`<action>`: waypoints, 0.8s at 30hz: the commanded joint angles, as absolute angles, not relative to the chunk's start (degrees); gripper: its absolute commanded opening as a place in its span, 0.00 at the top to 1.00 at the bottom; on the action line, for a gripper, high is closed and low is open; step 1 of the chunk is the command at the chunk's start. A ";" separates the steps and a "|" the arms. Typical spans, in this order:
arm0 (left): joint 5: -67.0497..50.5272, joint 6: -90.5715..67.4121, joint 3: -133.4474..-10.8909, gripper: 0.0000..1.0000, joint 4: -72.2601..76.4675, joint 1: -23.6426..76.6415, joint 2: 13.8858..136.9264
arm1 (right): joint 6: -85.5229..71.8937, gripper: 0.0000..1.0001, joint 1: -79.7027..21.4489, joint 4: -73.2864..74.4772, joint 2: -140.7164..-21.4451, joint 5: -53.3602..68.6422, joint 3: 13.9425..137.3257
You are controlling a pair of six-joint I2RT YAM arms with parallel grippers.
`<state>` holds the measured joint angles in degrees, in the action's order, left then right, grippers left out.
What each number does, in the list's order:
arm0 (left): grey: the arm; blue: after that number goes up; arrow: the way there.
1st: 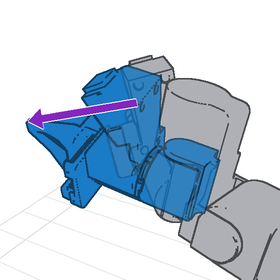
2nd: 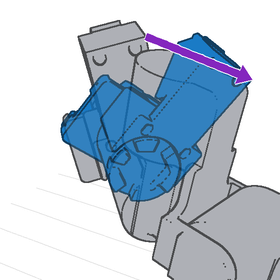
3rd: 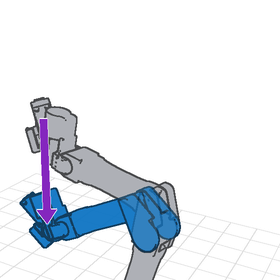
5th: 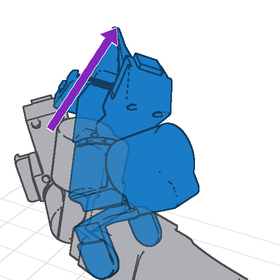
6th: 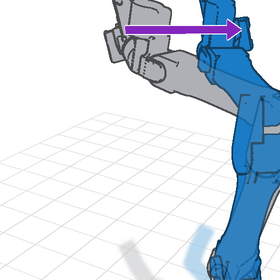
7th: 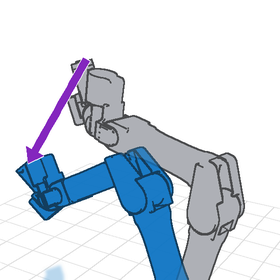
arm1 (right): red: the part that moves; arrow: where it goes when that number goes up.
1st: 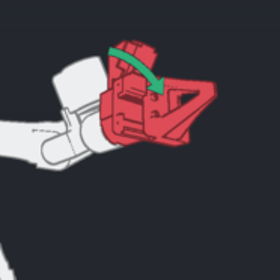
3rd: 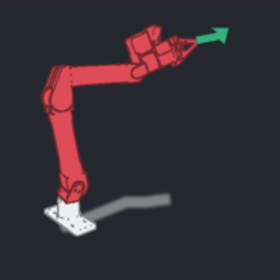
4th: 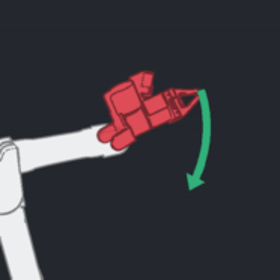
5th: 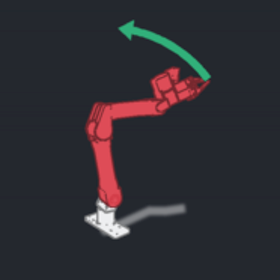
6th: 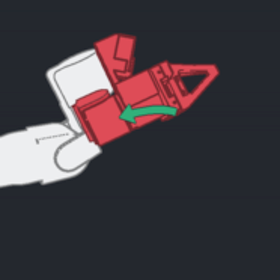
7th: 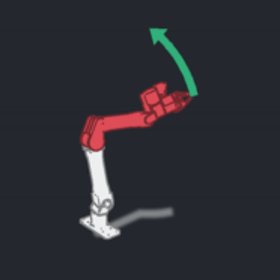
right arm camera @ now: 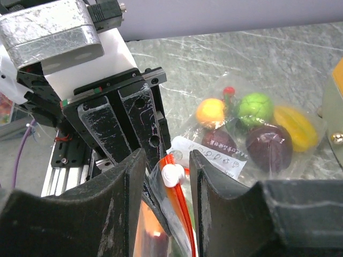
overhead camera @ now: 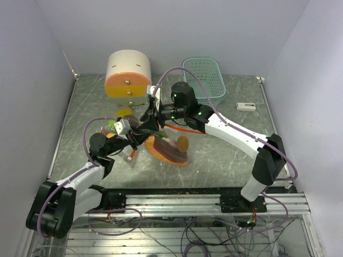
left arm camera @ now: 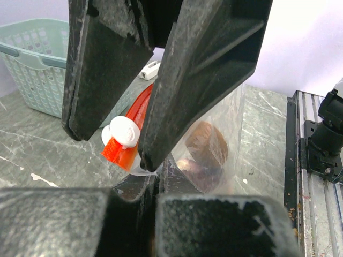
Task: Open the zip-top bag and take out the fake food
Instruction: Unzip the zipper food storage bag at the center of the board.
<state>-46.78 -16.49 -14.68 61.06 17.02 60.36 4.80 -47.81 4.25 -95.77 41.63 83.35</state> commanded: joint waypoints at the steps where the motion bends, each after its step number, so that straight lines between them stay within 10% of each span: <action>1: -47.93 -15.78 -14.77 0.93 63.51 16.79 59.52 | 5.21 0.61 -47.72 4.76 -96.88 42.61 84.98; 15: -47.22 -16.17 -14.68 0.93 64.86 16.79 61.11 | 4.05 1.00 -46.56 1.94 -94.10 43.70 80.16; 24: -45.70 -15.45 -14.27 0.93 63.38 16.79 59.41 | 4.31 1.00 -45.61 2.44 -92.72 42.26 79.20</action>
<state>-46.68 -16.45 -14.59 61.01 17.02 60.55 4.51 -46.61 2.68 -95.07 42.96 80.16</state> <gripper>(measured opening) 0.083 0.096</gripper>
